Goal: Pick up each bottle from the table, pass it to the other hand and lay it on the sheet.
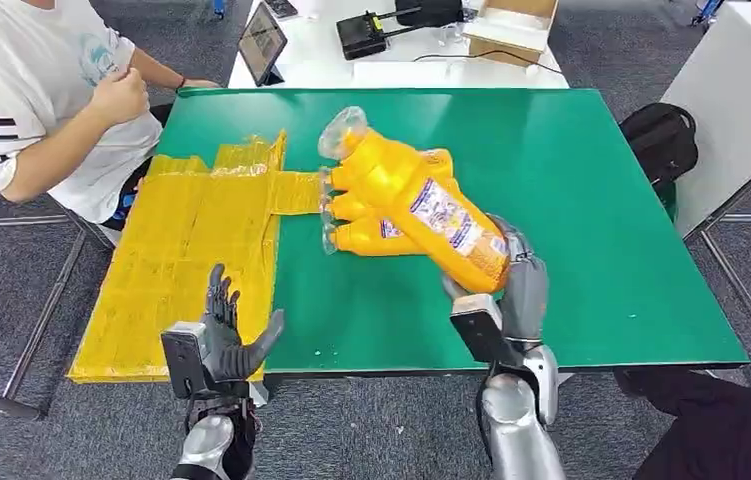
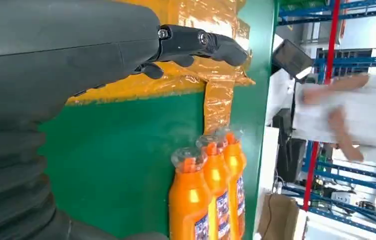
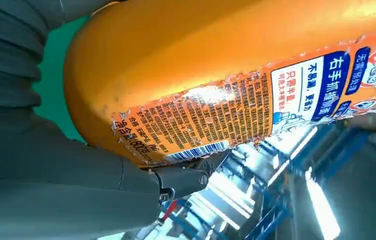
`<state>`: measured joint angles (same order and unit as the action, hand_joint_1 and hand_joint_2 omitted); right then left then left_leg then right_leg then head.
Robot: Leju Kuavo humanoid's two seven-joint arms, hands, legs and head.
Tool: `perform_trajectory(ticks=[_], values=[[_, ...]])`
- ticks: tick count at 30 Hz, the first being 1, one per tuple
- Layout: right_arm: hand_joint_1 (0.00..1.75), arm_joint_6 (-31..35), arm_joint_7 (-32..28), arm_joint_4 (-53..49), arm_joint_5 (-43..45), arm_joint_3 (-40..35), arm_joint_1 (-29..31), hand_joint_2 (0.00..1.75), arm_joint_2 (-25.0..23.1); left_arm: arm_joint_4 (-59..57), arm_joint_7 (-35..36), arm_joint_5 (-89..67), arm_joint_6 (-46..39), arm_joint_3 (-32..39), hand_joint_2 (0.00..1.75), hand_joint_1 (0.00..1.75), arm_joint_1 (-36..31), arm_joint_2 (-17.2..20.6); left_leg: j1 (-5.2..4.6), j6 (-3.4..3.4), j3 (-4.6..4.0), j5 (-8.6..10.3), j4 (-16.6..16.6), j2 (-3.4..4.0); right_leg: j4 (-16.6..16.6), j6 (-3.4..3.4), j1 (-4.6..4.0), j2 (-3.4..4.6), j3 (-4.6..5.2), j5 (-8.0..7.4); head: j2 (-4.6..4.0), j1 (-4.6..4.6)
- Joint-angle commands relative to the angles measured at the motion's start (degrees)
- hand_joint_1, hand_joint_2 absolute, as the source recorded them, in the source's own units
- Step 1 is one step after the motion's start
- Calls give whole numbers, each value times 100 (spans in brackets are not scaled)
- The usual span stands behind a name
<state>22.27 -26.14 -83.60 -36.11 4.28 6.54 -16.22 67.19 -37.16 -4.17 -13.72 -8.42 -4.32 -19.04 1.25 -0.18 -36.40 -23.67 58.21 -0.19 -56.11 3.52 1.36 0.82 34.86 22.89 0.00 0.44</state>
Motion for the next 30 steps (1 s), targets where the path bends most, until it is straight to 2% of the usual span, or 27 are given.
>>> perform_trajectory(ticks=[1, 9, 17, 30], values=[[175, -200, -455, 360, 7, -151, -156, 175, -90, -225, 124, 398, 937, -379, 175, 0, -38, -96, 2, 5, 19, -8, -4, -2, 5, -11, -5, -8, -21, 8, 0, 2], [175, -268, -1072, 1182, 179, -450, -383, 175, -310, 126, 264, 672, 2108, -790, 175, 0, 128, -96, 4, 6, 20, -11, -5, 3, 7, -13, -6, -3, -24, 9, 0, 0], [175, -157, -1267, 1850, 264, -458, -358, 175, -378, 71, 326, 734, 2434, -843, 175, 0, 198, -96, 1, 8, 29, -13, -9, 6, 10, -15, -5, -2, -32, 11, 0, -2], [175, -182, -1202, 2209, 436, -511, -292, 175, -373, 89, 323, 840, 2586, -1130, 175, 0, 279, -96, 0, 8, 24, -14, -7, 8, 7, -15, -4, -1, -28, 12, 0, -2]])
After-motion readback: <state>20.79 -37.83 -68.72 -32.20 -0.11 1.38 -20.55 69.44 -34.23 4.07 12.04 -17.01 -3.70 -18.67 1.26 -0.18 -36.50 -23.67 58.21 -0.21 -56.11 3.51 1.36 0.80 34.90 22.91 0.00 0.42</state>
